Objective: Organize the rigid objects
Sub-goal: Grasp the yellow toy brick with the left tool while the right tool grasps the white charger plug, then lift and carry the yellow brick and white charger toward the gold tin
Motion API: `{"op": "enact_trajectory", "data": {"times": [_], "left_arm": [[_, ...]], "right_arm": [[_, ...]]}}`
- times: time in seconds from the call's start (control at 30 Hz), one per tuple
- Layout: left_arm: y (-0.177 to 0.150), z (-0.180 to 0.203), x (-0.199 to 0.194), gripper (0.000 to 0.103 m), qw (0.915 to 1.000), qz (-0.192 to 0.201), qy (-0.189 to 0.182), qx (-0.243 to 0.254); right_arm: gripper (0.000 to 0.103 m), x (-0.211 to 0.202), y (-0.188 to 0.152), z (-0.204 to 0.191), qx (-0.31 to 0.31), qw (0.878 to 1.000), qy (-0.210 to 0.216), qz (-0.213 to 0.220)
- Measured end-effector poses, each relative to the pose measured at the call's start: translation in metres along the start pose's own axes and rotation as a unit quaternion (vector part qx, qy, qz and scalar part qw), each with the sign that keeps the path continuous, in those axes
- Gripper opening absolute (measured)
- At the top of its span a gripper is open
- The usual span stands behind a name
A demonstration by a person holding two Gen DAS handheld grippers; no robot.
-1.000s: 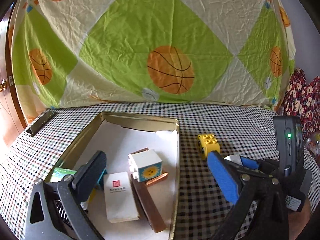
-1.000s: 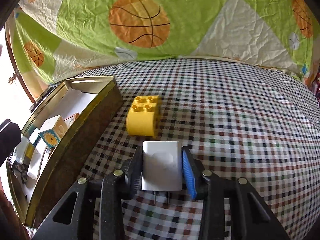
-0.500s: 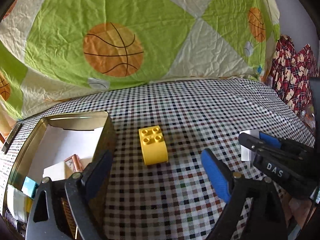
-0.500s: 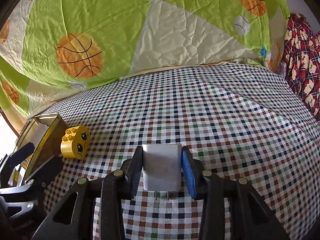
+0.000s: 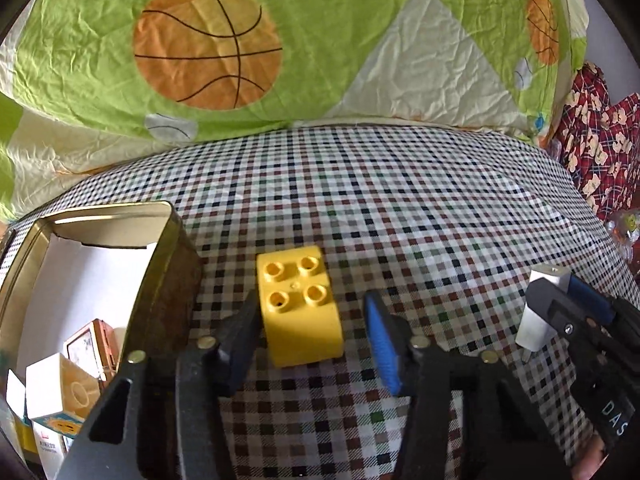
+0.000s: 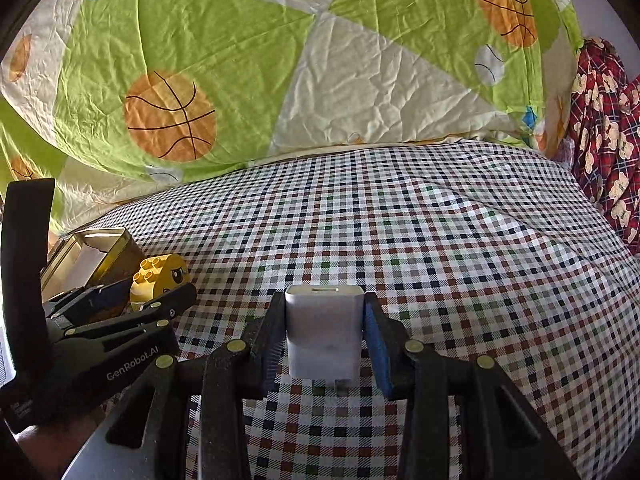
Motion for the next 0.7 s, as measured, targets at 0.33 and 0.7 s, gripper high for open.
{"op": "enact_trajectory", "data": {"times": [0.33,0.7], "left_arm": [[-0.010,0.002,-0.023,0.030,0.9994,0.033,-0.001,0.008],[-0.020,-0.004,-0.057,0.030,0.9959,0.089,0.015,0.003]], "right_arm": [[0.040,-0.013,0.001,-0.007,-0.009,0.999,0.021,0.030],[0.040,-0.027,0.001,-0.015,-0.014,0.997,0.034,0.061]]}}
Point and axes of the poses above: each gripper's, at about its wrist camera, not at the fingertips, and x roughly the way its jaws point, z to its right, y to its top, the point moved 6 cm from there along x, roughly the way its jaws point
